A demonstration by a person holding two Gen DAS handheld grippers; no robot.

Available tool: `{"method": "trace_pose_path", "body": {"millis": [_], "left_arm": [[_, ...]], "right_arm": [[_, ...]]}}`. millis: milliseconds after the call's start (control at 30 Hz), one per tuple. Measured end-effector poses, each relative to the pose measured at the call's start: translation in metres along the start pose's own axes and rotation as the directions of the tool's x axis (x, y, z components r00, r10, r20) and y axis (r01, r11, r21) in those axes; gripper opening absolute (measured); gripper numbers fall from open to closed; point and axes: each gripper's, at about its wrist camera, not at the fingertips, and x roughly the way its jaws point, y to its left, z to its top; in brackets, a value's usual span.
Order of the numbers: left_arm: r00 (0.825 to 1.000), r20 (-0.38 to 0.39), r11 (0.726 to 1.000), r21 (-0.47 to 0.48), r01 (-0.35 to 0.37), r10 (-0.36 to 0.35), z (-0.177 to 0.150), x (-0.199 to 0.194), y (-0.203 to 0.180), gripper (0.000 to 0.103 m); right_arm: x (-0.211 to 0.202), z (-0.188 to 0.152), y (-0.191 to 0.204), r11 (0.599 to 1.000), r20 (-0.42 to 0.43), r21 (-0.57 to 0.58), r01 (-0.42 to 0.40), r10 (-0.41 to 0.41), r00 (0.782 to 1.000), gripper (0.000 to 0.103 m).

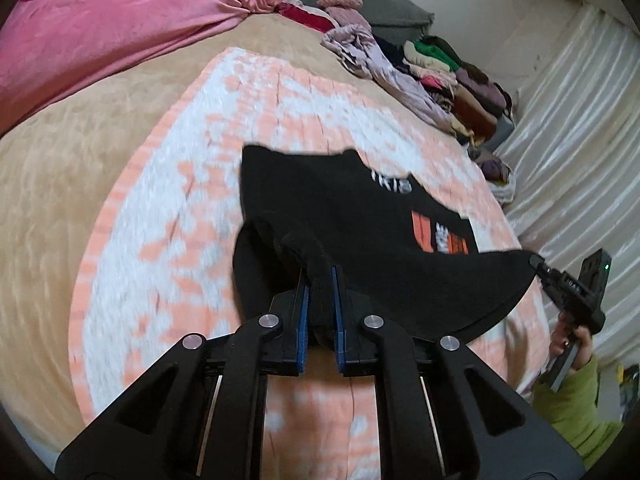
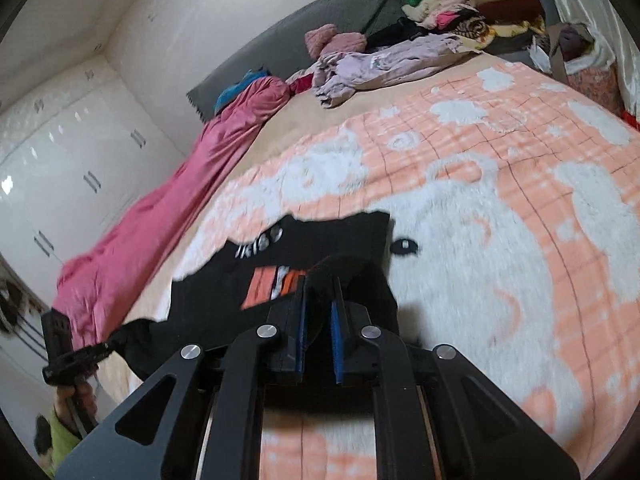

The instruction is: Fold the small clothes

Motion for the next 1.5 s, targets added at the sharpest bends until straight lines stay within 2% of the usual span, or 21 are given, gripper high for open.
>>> {"method": "trace_pose_path", "body": {"millis": [233, 333, 400, 433, 567, 633, 700, 767, 900, 967, 1067, 1200, 1300, 1400, 1500], "left_arm": [[1.0, -0.005, 0.996, -0.09, -0.016, 0.016, 0.041, 0.029, 0.024, 0.004], [0.998, -0.002, 0.996, -0.056, -0.063, 0.063, 0.054, 0.045, 0.024, 0.004], [0.996, -0.007, 0.995, -0.035, -0.089, 0.089, 0.06, 0.056, 0.025, 0.005], [0.995, -0.007, 0.995, -0.032, -0.096, 0.096, 0.062, 0.06, 0.026, 0.006], [0.993, 0.031, 0.991, -0.068, -0.112, 0.114, 0.073, 0.064, 0.043, 0.024], [0.991, 0.058, 0.991, -0.063, -0.117, 0.121, 0.075, 0.059, 0.047, 0.026], [0.986, 0.086, 0.989, -0.055, -0.135, 0.14, 0.074, 0.052, 0.051, 0.027], [0.981, 0.112, 0.987, -0.047, -0.153, 0.158, 0.072, 0.044, 0.053, 0.025], [0.978, 0.148, 0.987, -0.078, -0.138, 0.148, 0.071, 0.031, 0.063, 0.025], [0.976, 0.163, 0.987, -0.09, -0.135, 0.148, 0.07, 0.026, 0.065, 0.025], [0.976, 0.162, 0.988, -0.079, -0.136, 0.147, 0.067, 0.024, 0.063, 0.025], [0.976, 0.139, 0.985, 0.014, -0.171, 0.168, 0.06, 0.033, 0.042, 0.025], [0.979, 0.116, 0.981, 0.079, -0.18, 0.17, 0.054, 0.044, 0.026, 0.031], [0.977, 0.098, 0.968, 0.144, -0.205, 0.192, 0.051, 0.06, 0.012, 0.034], [0.973, 0.072, 0.953, 0.197, -0.231, 0.221, 0.051, 0.077, 0.004, 0.037]], "right_arm": [[0.05, 0.029, -0.02, 0.993, -0.022, 0.118, 0.007, -0.005, 1.0, 0.009], [0.068, 0.038, -0.026, 0.988, -0.037, 0.151, 0.008, -0.002, 0.999, 0.01], [0.079, 0.044, -0.027, 0.989, -0.049, 0.146, 0.038, -0.031, 0.998, 0.011], [0.084, 0.046, -0.028, 0.988, -0.052, 0.141, 0.057, -0.05, 0.997, 0.012], [0.1, 0.052, -0.03, 0.986, -0.073, 0.129, 0.107, -0.098, 0.992, 0.014], [0.106, 0.053, -0.03, 0.986, -0.076, 0.118, 0.119, -0.11, 0.991, 0.017], [0.107, 0.053, -0.029, 0.984, -0.058, 0.106, 0.145, -0.14, 0.988, 0.033], [0.104, 0.055, -0.03, 0.982, -0.034, 0.104, 0.16, -0.157, 0.987, 0.039], [0.094, 0.055, -0.031, 0.976, 0.004, 0.106, 0.188, -0.189, 0.982, 0.042], [0.087, 0.049, -0.025, 0.978, 0.019, 0.076, 0.196, -0.198, 0.98, 0.048], [0.08, 0.039, -0.011, 0.973, 0.035, -0.009, 0.229, -0.228, 0.973, 0.048], [0.077, 0.02, 0.018, 0.949, 0.047, -0.177, 0.26, -0.256, 0.966, 0.048], [0.095, 0.005, 0.047, 0.89, 0.003, -0.356, 0.284, -0.303, 0.953, 0.048], [0.112, 0.0, 0.059, 0.873, -0.028, -0.413, 0.259, -0.297, 0.955, 0.048], [0.145, 0.004, 0.06, 0.855, -0.078, -0.438, 0.276, -0.342, 0.936, 0.049]]}}
